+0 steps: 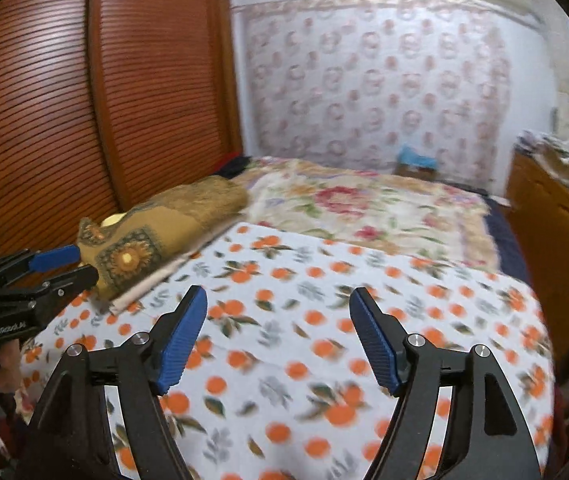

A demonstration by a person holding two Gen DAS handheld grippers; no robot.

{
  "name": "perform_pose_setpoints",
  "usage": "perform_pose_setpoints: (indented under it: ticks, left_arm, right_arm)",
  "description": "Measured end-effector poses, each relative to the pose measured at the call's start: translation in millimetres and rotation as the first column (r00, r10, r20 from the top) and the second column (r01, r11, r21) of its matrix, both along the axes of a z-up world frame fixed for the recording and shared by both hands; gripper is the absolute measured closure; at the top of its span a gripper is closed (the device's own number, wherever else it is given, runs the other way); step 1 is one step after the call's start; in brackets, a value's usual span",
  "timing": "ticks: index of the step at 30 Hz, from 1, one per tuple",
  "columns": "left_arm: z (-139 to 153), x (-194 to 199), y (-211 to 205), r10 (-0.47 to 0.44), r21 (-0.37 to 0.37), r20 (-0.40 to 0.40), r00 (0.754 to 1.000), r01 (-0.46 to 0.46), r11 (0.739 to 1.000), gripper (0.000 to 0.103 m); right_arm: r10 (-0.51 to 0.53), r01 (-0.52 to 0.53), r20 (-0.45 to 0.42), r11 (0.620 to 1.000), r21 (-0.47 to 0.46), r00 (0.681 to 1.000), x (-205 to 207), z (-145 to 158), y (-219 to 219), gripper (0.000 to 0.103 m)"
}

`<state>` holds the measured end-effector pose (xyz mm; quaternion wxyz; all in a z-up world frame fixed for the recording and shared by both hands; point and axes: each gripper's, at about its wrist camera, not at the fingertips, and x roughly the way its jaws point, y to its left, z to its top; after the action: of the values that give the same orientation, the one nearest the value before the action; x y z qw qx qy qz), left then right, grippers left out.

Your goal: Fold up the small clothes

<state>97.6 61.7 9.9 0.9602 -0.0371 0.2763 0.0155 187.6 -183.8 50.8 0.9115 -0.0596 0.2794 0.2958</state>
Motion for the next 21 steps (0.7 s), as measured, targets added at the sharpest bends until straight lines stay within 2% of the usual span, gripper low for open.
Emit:
perform_pose_setpoints:
  ticks: [5, 8, 16, 21]
  left_arm:
    - [19, -5, -26, -0.031, 0.013, 0.03, 0.999, 0.031, 0.999, 0.045]
    - [29, -7, -36, -0.044, 0.024, 0.049, 0.998, 0.043, 0.999, 0.045]
    - [57, -19, -48, -0.05, 0.018, 0.095, 0.994, 0.049, 0.999, 0.045]
    - [60, -20, -52, -0.047, 0.022, 0.1, 0.994, 0.045, 0.999, 0.045]
  right_arm:
    - [-0.149, 0.147, 0.061, 0.989, 0.028, 0.987, -27, 22, -49, 0.027]
    - [-0.198, 0.194, 0.097, 0.98, 0.046, 0.975, -41, 37, -71, 0.027]
    - [-0.278, 0.271, 0.149, 0.96, 0.066, 0.949, -59, 51, -94, 0.027]
    - [-0.3, 0.291, 0.146, 0.954, 0.079, 0.943, -62, 49, -101, 0.027]
